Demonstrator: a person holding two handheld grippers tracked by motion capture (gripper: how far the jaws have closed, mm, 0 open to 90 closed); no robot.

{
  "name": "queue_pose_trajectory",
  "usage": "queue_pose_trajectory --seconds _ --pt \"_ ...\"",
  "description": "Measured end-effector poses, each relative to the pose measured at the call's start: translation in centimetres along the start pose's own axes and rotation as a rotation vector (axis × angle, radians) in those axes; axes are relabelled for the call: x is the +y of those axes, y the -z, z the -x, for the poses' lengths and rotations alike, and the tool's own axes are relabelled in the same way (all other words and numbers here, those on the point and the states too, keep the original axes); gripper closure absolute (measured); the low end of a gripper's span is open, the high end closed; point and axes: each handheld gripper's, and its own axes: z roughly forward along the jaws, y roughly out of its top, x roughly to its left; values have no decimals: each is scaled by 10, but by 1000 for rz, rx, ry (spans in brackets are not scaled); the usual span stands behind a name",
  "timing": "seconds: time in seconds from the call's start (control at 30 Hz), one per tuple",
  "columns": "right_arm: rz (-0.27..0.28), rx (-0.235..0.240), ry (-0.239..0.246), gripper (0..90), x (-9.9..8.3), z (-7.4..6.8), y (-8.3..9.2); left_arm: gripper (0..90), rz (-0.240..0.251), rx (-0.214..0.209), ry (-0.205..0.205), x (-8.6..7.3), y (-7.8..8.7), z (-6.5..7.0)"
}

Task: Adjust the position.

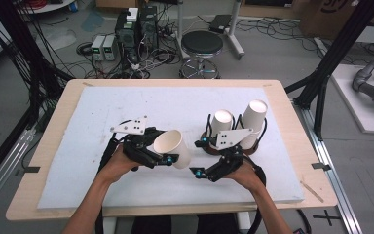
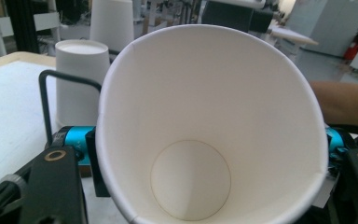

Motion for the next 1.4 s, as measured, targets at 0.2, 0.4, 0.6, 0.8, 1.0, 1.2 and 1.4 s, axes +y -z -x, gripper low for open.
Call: queue_pose_trajectory --seconds 0.2,0.4,0.6,0.8,1.0,1.2,1.4 --pt "10 -48 -9 141 -4 1 7 286 -19 46 -14 -1 9 2" --pt "14 -101 -23 142 -11 1 16 286 -39 70 -18 -2 13 3" --pt "36 -176 -46 142 -25 3 35 285 -76 82 -28 -4 13 3" --pt "51 -250 -62 142 -43 3 51 286 -100 96 -34 -5 12 4" --pt "45 -300 -91 142 -57 1 62 286 -112 105 -40 -5 12 4" --pt "29 -336 -136 142 -74 0 69 285 -144 114 -44 -7 11 4" --pt "29 -366 -148 142 -80 0 74 286 -176 135 -55 -9 14 4"
